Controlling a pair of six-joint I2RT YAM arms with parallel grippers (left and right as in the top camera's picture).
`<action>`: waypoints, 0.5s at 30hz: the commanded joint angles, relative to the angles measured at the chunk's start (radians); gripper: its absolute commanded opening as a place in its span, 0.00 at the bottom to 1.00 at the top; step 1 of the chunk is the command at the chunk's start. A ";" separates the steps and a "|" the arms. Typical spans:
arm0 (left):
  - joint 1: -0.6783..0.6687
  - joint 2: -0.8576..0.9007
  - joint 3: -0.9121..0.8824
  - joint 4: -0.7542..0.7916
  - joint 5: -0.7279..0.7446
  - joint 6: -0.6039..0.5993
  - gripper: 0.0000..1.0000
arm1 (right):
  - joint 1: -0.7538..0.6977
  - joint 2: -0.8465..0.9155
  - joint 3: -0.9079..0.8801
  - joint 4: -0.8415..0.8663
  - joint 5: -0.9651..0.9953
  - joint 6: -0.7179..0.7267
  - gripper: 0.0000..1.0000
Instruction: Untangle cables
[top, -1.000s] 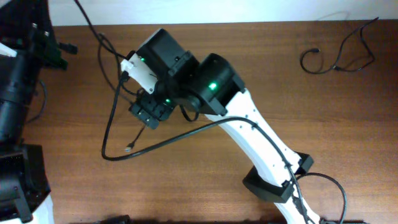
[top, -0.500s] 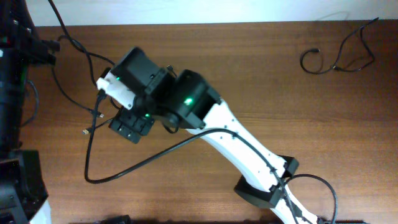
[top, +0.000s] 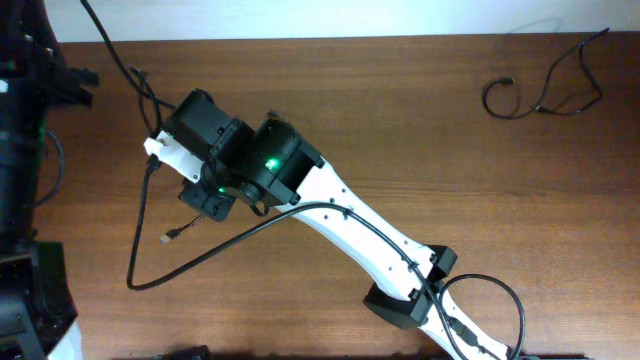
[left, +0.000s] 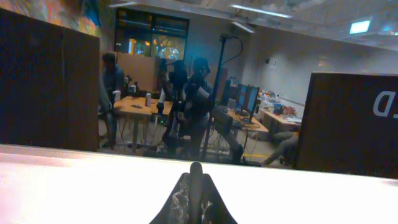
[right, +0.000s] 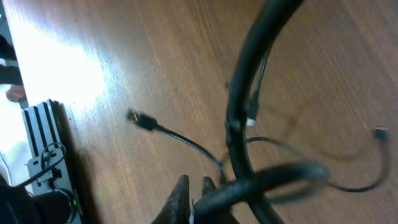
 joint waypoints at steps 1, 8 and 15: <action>-0.001 -0.016 0.022 -0.018 -0.039 0.040 0.00 | 0.007 -0.010 0.001 -0.013 0.099 -0.002 0.04; -0.001 -0.019 0.021 -0.163 -0.198 0.153 0.00 | -0.049 -0.252 0.040 -0.010 0.412 0.031 0.04; -0.002 0.072 0.021 -0.281 -0.208 0.188 0.00 | -0.154 -0.586 0.047 0.071 0.393 0.110 0.04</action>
